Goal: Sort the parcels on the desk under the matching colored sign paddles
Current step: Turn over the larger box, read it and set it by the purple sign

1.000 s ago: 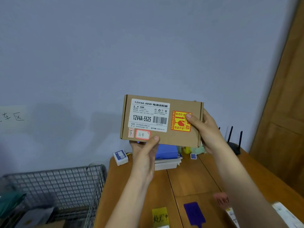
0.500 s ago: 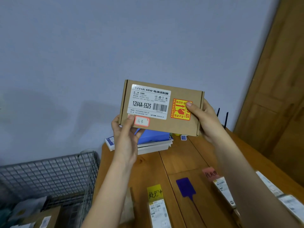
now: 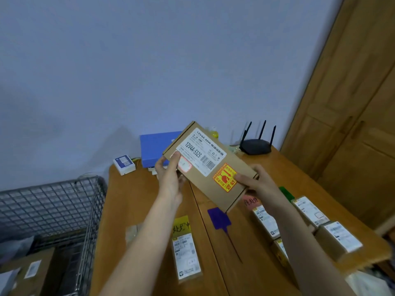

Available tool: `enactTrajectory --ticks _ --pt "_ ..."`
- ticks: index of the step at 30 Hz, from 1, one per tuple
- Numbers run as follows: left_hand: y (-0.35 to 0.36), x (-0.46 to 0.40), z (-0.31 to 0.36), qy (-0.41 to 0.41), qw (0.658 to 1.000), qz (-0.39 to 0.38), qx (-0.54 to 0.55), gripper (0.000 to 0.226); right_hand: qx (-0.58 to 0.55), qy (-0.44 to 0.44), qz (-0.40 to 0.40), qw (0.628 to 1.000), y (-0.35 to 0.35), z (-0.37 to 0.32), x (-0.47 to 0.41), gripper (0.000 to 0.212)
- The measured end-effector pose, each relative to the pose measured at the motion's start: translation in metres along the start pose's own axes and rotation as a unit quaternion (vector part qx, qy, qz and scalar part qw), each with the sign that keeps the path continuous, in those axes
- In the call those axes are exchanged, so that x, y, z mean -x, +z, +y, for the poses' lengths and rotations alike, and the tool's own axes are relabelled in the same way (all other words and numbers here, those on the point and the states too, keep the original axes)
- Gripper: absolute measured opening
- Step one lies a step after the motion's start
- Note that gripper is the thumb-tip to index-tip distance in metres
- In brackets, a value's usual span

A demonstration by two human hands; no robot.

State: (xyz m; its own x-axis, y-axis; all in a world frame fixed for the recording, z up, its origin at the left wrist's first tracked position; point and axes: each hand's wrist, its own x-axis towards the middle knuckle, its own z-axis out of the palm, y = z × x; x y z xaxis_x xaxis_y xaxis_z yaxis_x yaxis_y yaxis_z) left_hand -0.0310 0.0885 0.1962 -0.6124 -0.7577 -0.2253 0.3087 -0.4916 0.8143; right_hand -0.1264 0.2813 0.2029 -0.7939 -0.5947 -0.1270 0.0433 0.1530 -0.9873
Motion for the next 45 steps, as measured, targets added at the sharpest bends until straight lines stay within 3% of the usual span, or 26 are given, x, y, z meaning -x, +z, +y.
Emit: enactTrajectory --ticks 3,6,8,16,23,31,40,45 --pt "0.004 -0.003 -0.016 -0.021 0.998 0.038 -0.037 0.047 0.052 0.065 -0.069 0.994 -0.011 0.027 -0.002 0.041" --pt "0.014 -0.003 -0.044 -0.045 0.994 0.025 -0.095 0.041 0.059 0.088 -0.113 0.988 -0.016 0.05 -0.011 0.031" --pt "0.022 -0.001 -0.07 -0.058 0.989 0.026 -0.13 0.041 0.055 0.086 -0.11 0.989 -0.02 0.066 -0.019 0.022" --pt "0.032 -0.006 -0.171 -0.12 0.974 0.032 -0.188 0.064 0.044 0.123 -0.103 0.986 -0.066 0.132 -0.062 0.033" --pt "0.029 0.011 -0.23 -0.142 0.959 0.053 -0.24 0.069 0.057 0.174 -0.112 0.977 -0.086 0.174 -0.088 0.038" --pt "-0.007 0.037 -0.278 -0.228 0.929 0.07 -0.284 0.059 0.091 0.271 -0.132 0.949 -0.081 0.231 -0.058 0.056" --pt "-0.04 0.048 -0.323 -0.29 0.892 0.043 -0.344 0.064 0.119 0.354 -0.117 0.92 -0.087 0.285 -0.031 0.058" --pt "-0.039 0.04 -0.324 -0.275 0.888 0.044 -0.366 0.065 0.125 0.356 -0.114 0.919 -0.083 0.283 -0.044 0.049"
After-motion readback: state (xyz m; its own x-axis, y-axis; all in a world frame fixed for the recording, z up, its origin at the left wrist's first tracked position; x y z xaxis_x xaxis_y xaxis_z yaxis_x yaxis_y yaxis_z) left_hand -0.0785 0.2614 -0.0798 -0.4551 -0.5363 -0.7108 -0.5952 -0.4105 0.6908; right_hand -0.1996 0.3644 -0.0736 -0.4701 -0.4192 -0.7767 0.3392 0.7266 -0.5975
